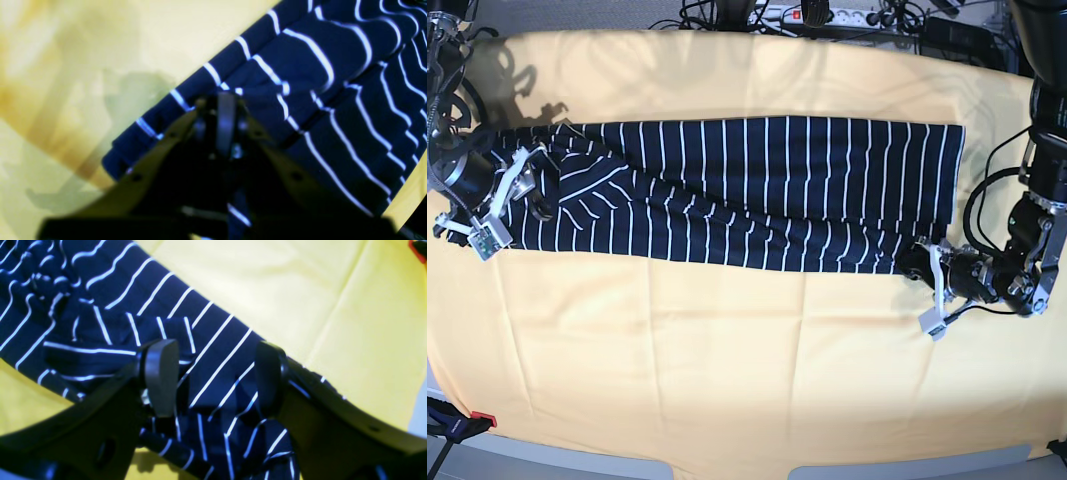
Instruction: Fold the T-shirt properly
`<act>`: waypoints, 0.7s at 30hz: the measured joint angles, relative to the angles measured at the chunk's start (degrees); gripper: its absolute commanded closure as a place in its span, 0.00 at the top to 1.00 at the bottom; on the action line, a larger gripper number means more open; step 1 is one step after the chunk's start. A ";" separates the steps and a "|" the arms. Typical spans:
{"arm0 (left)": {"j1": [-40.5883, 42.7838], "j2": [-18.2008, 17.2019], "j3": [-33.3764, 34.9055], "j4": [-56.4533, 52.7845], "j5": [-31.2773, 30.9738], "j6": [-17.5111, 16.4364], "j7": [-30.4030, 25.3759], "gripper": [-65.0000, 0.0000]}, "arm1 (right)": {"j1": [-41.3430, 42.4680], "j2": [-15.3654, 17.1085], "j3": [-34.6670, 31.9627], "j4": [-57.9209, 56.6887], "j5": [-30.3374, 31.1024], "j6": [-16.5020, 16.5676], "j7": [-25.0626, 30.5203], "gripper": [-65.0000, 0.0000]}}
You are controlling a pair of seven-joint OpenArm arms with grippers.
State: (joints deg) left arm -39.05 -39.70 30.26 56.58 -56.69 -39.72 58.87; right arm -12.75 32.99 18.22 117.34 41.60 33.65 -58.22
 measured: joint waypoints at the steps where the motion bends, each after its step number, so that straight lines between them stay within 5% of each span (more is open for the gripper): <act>1: -0.02 -0.07 0.00 0.00 0.00 0.00 0.02 0.00 | -0.33 0.00 0.00 0.00 0.00 0.00 0.00 0.58; 6: -0.04 -0.13 0.00 -0.02 -2.99 0.02 3.87 0.00 | -0.55 0.00 0.00 0.00 0.00 0.00 0.00 0.58; 13: -0.11 -0.13 0.00 -0.04 -16.35 0.07 20.33 0.00 | -0.57 0.00 0.00 0.00 -0.02 0.00 0.55 0.58; 21: -1.46 -0.94 0.02 -0.04 -21.99 0.04 20.90 0.00 | -0.55 0.00 0.00 0.00 -0.02 0.00 0.66 0.58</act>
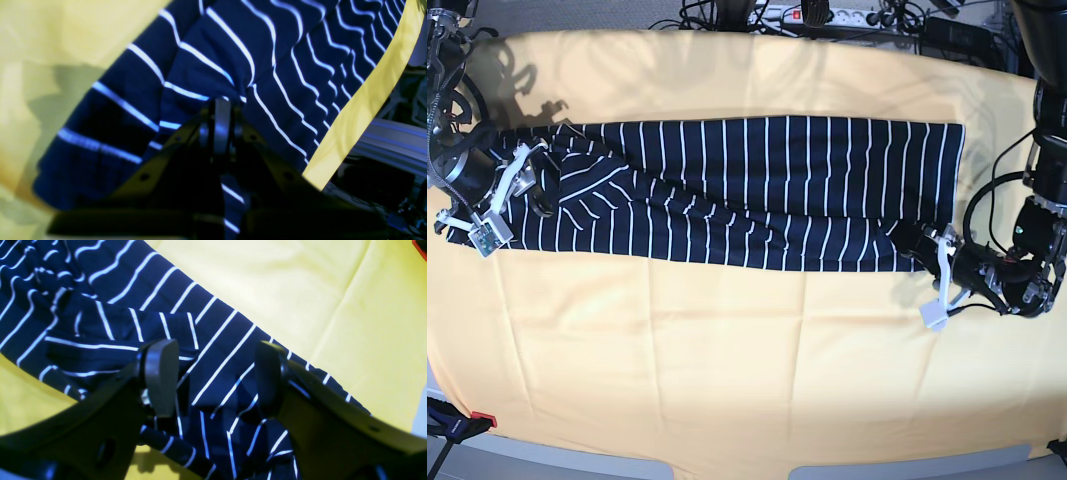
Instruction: Fold the T-shirt properly
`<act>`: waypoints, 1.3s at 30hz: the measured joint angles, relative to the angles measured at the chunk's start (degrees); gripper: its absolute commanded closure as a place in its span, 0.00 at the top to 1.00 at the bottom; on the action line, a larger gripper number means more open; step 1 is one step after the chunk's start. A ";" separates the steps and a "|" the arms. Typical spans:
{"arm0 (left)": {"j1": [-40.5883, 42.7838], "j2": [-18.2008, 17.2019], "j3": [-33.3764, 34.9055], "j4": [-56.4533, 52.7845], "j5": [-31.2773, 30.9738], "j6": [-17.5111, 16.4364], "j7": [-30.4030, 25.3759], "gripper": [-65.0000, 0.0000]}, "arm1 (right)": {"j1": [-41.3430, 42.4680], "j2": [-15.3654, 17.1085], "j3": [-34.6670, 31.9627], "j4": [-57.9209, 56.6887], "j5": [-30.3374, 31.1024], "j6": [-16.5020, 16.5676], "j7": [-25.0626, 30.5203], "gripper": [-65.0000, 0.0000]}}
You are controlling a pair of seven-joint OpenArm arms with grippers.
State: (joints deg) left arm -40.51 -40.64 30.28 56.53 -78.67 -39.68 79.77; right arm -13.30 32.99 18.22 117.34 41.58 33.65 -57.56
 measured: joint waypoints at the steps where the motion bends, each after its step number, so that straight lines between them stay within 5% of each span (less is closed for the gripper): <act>1: -0.55 -0.39 0.02 0.00 -0.09 0.02 0.04 0.00 | 0.00 0.00 0.00 0.00 0.02 0.00 0.00 0.58; 6: -4.59 -2.45 0.02 -0.02 -0.22 0.07 0.28 0.17 | -0.02 0.00 0.00 0.00 0.04 -0.68 0.17 0.58; 12: -8.39 -4.13 0.02 0.07 -0.48 0.04 -3.19 0.03 | -0.02 0.00 0.00 -0.02 0.02 -0.70 0.17 0.58; 18: -5.92 -4.31 0.02 0.07 -0.13 0.02 -0.57 0.00 | 0.00 0.00 0.00 -0.02 0.00 -1.84 0.17 0.58; 22: -1.66 -4.07 0.04 0.04 7.54 -0.02 -9.99 0.00 | -0.02 -0.02 0.00 -0.02 0.02 -1.99 1.44 0.55; 28: 0.81 -2.84 0.04 -0.09 16.98 0.02 -20.61 0.00 | 0.00 0.00 0.00 -0.02 0.02 -1.97 2.75 0.29; 39: 0.83 4.15 0.00 -0.04 26.05 0.00 -18.56 0.00 | 0.00 -0.02 0.00 -0.02 0.00 -1.97 2.73 0.29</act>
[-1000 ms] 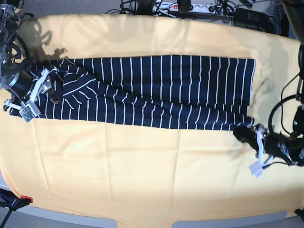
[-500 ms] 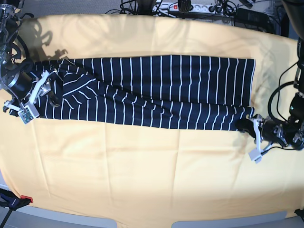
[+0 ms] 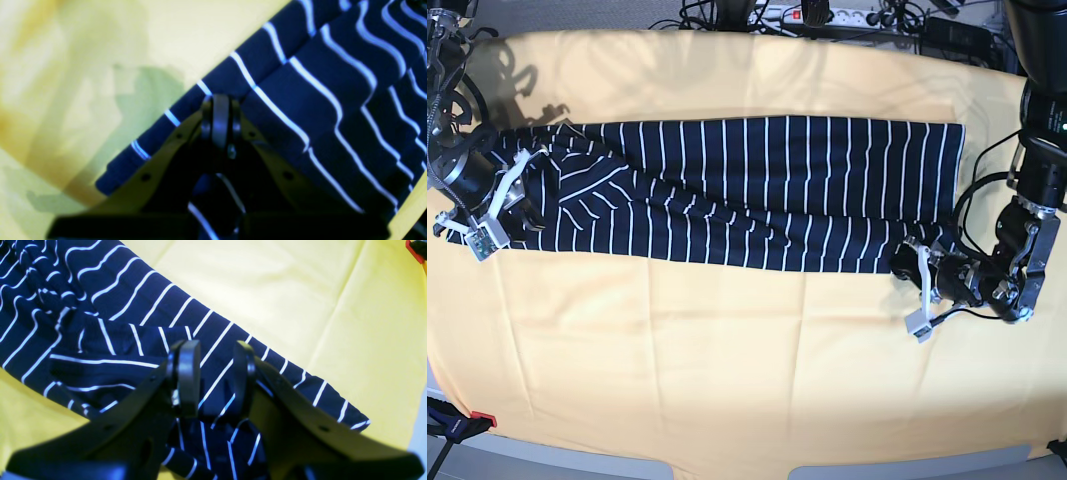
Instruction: Fold the T-shirt properly
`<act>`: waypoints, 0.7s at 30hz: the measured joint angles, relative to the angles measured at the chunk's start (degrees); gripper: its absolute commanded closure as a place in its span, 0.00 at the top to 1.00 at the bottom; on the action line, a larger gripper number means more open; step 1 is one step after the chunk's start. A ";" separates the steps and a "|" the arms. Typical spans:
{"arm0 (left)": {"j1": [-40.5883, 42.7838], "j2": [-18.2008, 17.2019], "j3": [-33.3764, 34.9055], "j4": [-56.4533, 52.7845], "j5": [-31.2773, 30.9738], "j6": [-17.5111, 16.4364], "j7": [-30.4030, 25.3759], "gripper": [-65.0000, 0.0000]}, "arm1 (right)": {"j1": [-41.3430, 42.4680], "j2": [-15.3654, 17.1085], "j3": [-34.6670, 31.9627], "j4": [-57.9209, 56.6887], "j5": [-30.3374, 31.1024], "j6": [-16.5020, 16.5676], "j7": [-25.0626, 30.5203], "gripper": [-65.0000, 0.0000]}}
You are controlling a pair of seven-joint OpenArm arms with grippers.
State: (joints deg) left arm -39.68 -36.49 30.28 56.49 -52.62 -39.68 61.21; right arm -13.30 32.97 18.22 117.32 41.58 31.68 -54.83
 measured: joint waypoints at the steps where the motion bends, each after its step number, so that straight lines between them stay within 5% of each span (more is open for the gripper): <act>1: 0.00 0.13 -0.04 0.00 -0.04 0.00 0.50 0.00 | -0.02 0.02 0.00 0.00 0.02 0.00 0.00 0.29; 11: 1.49 -0.94 -0.28 0.09 -14.75 0.07 13.09 0.00 | 0.02 0.02 0.00 0.00 0.00 -0.02 0.00 0.29; 21: -3.15 -4.90 -0.07 0.07 -14.56 0.02 14.32 0.00 | 0.02 0.02 0.00 0.00 0.02 0.00 0.00 0.29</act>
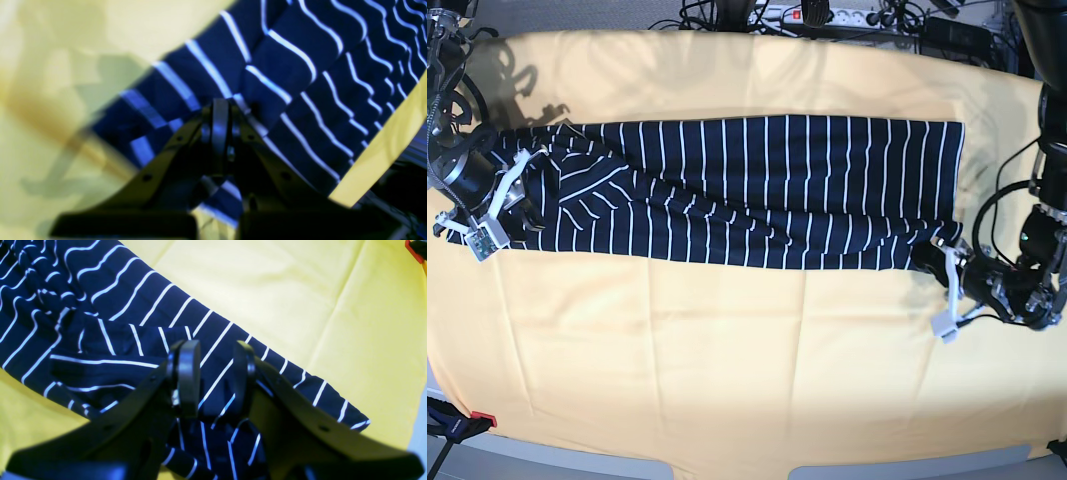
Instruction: Fold the T-shirt properly
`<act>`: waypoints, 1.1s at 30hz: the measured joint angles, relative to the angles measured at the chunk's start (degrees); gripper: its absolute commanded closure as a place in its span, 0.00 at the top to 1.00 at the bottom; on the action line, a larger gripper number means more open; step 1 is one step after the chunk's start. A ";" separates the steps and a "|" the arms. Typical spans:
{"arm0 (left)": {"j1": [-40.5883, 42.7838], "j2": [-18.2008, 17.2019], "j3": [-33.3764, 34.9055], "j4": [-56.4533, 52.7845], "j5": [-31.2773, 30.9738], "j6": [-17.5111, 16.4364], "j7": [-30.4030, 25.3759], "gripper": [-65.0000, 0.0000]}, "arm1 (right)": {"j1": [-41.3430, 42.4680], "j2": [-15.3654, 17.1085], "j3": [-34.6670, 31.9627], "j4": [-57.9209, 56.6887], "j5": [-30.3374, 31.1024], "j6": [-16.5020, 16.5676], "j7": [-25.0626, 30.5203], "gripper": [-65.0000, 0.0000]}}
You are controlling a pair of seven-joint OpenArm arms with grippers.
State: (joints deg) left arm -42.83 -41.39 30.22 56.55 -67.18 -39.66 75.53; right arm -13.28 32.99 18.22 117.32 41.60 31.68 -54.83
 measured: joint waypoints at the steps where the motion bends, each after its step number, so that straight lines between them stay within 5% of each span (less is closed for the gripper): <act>1: -0.52 -0.66 0.00 0.02 -0.20 0.00 0.04 0.00 | 0.00 -0.02 0.00 0.00 0.00 0.00 0.02 0.29; 4: -1.20 -2.60 0.00 0.02 -3.80 0.00 1.64 0.00 | 0.00 0.00 0.00 0.00 -0.02 -0.02 0.00 0.29; 8: -1.90 -6.14 -0.52 0.04 -9.42 3.23 1.99 0.39 | 0.00 -0.02 0.00 0.00 0.00 -0.02 0.02 0.29; 10: -1.36 -8.37 -3.30 -0.02 -9.35 5.84 2.36 0.51 | 0.02 0.00 0.00 0.00 -0.04 -0.04 0.00 0.29; 15: 5.31 -12.50 -15.89 -0.31 -9.62 6.49 2.67 0.51 | 0.11 -0.11 0.00 0.00 3.10 -1.07 0.02 0.29; 19: 12.70 -14.91 -28.65 -0.33 -16.98 4.70 4.63 0.51 | 0.07 -2.93 0.02 -0.02 5.77 1.77 -0.22 0.29; 23: 18.97 -15.80 -39.56 -0.33 -16.83 4.52 4.37 0.51 | 0.11 -6.75 0.00 -0.02 9.01 4.79 -0.22 0.29; 33: 28.68 -8.57 -43.47 -0.39 -16.09 5.07 4.90 0.51 | 0.15 -8.41 0.02 -0.02 9.86 5.84 -0.68 0.29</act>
State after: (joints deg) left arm -14.15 -49.95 -13.26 56.16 -83.26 -34.59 80.42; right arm -13.13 24.58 18.24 117.30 51.46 37.52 -55.51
